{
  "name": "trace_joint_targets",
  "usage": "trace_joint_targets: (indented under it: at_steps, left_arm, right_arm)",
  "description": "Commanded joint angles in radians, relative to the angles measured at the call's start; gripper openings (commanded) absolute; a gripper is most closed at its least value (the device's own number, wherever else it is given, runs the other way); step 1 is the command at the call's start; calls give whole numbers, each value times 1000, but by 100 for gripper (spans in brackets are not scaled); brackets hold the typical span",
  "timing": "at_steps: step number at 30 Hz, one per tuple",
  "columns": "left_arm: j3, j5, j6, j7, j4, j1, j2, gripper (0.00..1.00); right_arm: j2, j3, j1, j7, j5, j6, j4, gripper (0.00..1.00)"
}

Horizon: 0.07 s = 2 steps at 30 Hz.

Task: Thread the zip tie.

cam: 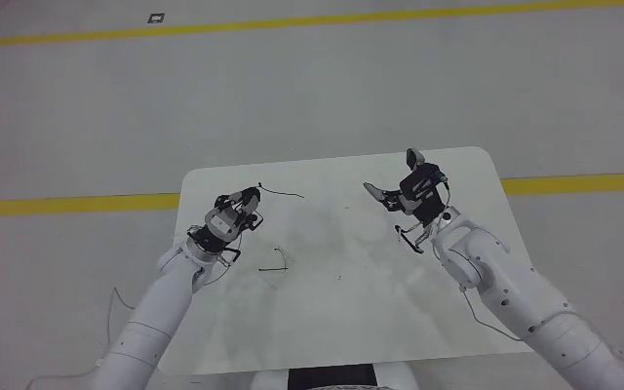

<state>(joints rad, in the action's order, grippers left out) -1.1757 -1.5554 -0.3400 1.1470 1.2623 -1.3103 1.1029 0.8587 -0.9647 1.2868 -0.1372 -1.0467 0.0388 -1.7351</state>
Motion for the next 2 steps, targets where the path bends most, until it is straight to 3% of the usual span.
trace_joint_targets:
  at_steps: [1, 2]
  left_arm:
    - [0, 0, 0, 0, 0, 0, 0, 0]
    - [0, 0, 0, 0, 0, 0, 0, 0]
  right_arm:
    - [0, 0, 0, 0, 0, 0, 0, 100]
    - [0, 0, 0, 0, 0, 0, 0, 100]
